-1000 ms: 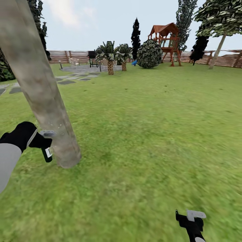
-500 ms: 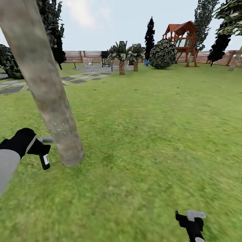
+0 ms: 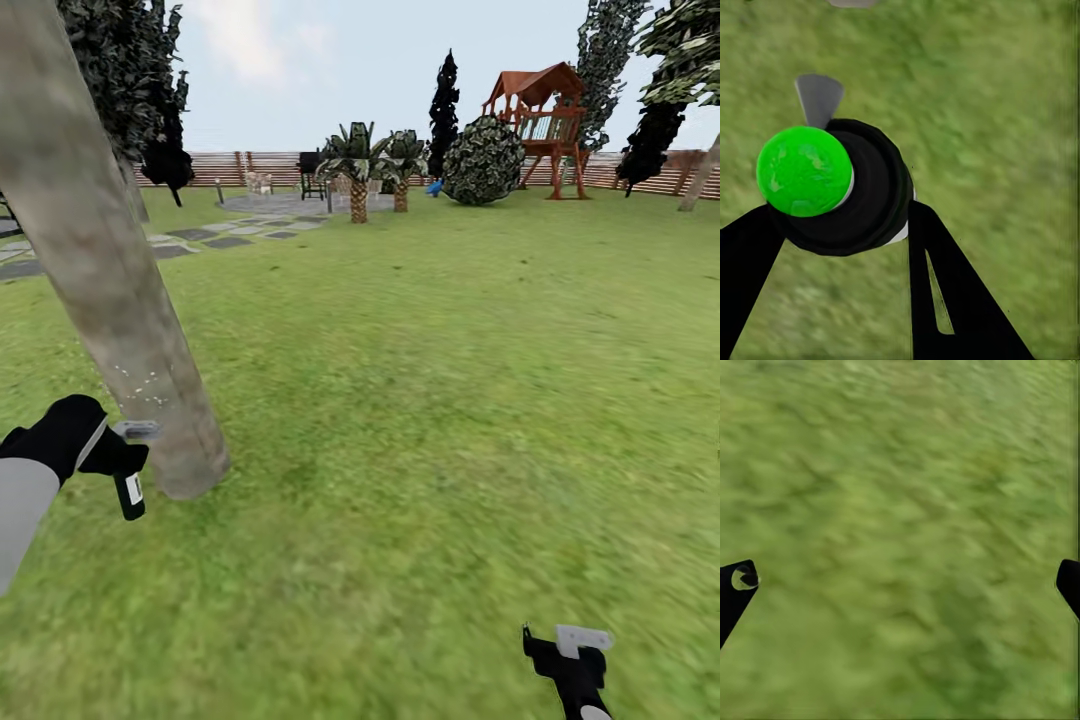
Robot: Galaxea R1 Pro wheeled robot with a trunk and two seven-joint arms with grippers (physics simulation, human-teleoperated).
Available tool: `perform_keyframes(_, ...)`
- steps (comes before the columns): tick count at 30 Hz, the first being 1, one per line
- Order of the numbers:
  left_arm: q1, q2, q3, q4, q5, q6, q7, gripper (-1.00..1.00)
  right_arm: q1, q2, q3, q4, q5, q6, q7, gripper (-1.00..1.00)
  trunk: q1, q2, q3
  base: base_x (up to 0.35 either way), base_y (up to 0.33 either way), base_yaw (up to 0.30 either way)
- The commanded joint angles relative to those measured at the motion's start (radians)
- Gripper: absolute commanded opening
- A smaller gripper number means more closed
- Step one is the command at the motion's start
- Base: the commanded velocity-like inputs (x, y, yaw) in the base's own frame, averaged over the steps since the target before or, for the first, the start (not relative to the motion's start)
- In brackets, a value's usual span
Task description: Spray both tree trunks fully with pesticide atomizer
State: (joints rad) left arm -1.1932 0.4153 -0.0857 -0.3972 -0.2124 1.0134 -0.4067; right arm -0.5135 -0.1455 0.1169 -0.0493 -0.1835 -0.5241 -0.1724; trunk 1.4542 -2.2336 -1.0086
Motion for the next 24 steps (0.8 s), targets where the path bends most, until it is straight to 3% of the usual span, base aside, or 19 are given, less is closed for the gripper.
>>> perform_keyframes(1,-0.001,0.002,-0.006,-0.001,-0.009,0.001,-0.011,-1.0,0.0,0.0,0.009,0.0,-0.008,-0.002,-0.002,1.0,0.0,0.0,-0.001,0.199,-0.23,0.0)
perform_keyframes(6,0.016,0.006,-0.004,0.005,-0.006,-0.002,0.03,-1.0,0.0,0.001,0.009,0.0,-0.008,-0.002,-0.002,1.0,0.0,0.0,-0.001,0.233,-0.197,0.016)
perform_keyframes(7,0.034,0.006,0.012,0.007,-0.002,-0.004,0.054,-1.0,0.0,0.001,0.009,0.0,-0.008,-0.003,-0.002,1.0,0.0,0.0,-0.001,0.241,-0.176,0.207)
perform_keyframes(10,0.048,0.007,0.117,0.007,0.001,-0.009,0.07,-1.0,0.0,0.001,0.009,0.0,-0.008,-0.003,-0.002,1.0,0.0,0.0,-0.001,0.24,-0.165,0.249)
perform_keyframes(13,0.052,0.013,0.168,0.008,-0.002,-0.015,0.074,-1.0,0.0,0.001,0.009,0.0,-0.008,-0.003,-0.002,1.0,0.0,0.0,-0.001,0.226,-0.109,0.27)
perform_keyframes(17,0.053,0.019,0.182,0.001,-0.002,-0.024,0.075,-1.0,0.0,0.001,0.009,0.0,-0.008,-0.002,-0.002,1.0,0.0,0.0,-0.001,0.128,-0.02,0.275)
perform_keyframes(24,0.053,0.012,0.177,-0.013,0.001,-0.025,0.075,-1.0,0.0,0.001,0.01,0.0,-0.008,-0.002,-0.002,1.0,0.0,0.0,-0.001,0.008,-0.001,0.276)
